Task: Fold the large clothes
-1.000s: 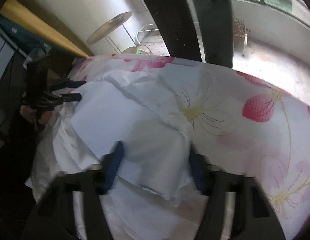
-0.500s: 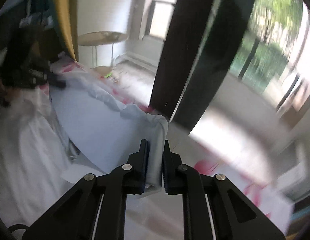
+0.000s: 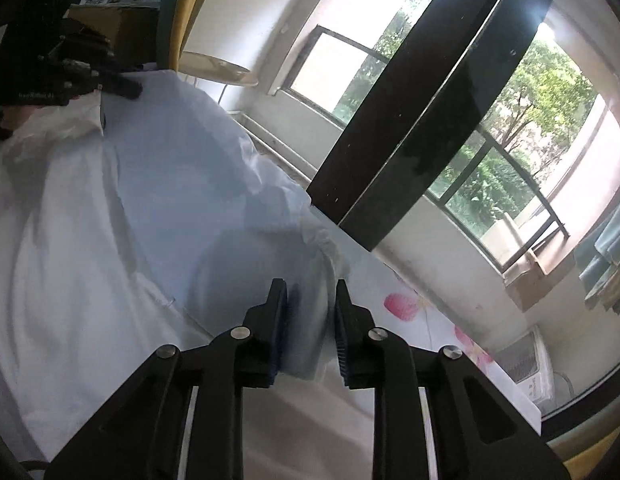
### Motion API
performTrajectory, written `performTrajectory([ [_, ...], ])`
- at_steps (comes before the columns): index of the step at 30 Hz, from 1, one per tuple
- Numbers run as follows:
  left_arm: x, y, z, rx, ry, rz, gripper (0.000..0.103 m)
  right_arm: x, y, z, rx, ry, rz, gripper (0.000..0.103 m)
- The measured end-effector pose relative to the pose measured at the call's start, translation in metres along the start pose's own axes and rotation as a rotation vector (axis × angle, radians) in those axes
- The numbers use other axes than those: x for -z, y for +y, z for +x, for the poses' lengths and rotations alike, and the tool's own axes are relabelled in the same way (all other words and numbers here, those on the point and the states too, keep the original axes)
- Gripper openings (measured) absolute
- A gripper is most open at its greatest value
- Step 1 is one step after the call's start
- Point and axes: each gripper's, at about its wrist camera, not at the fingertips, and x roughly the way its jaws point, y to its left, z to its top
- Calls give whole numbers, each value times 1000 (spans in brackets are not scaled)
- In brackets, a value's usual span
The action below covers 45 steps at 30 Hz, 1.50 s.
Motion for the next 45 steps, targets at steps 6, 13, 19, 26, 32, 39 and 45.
performTrajectory([
  [6, 5, -12, -16, 17, 13, 16, 11, 6, 17, -13, 8, -7, -52, 22],
  [13, 10, -17, -32, 75, 49, 54, 11, 10, 26, -28, 45, -22, -81, 22],
  [19, 23, -24, -62, 112, 60, 60, 11, 20, 32, -40, 40, -12, -71, 22],
  [26, 43, -34, -95, 137, 74, 31, 11, 32, 34, -56, 25, 9, -42, 22],
  [32, 61, -49, -117, 153, 91, 55, 11, 49, 49, -71, 53, 65, -97, 22],
  [39, 80, -44, -131, 170, 153, 5, 17, 58, 41, -104, 11, 123, -27, 22],
  [45, 71, -21, -147, 202, 121, -148, 36, 2, 36, -107, -136, -34, 109, 49],
])
